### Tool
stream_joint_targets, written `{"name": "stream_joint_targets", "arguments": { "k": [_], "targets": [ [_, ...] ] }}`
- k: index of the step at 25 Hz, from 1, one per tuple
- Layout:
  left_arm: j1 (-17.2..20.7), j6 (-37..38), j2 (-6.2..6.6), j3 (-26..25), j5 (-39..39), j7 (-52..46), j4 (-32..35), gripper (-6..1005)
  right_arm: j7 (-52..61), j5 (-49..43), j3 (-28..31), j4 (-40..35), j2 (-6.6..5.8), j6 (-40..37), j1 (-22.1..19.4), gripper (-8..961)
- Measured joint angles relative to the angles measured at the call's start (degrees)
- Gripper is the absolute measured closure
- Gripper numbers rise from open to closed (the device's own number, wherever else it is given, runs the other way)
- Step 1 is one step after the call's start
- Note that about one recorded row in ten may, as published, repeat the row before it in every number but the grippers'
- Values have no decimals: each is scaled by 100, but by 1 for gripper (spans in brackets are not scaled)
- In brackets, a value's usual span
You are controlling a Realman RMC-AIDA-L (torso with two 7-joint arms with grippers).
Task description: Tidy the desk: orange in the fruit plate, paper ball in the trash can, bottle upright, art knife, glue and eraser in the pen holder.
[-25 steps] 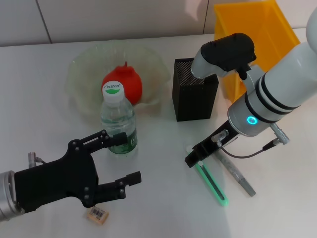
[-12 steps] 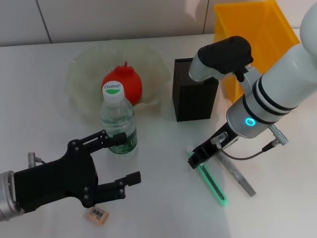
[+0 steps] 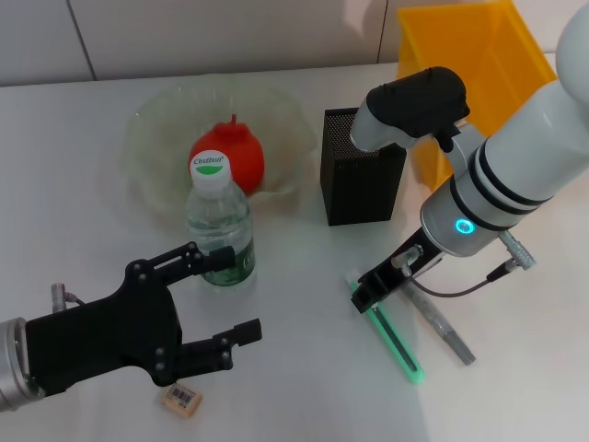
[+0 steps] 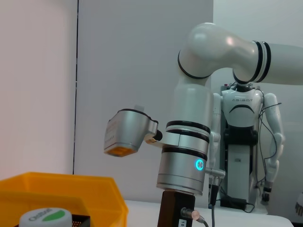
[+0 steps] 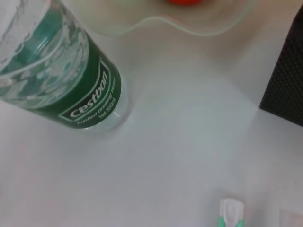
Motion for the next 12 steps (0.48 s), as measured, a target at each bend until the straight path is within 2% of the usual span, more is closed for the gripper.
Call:
{"name": "stream_joint_targets", "arguments": {
  "k": [12],
  "targets": [
    [-7,0,0,0,0,0,0,200,-2,8,-11,107,0,-1,72,686]
  ]
}}
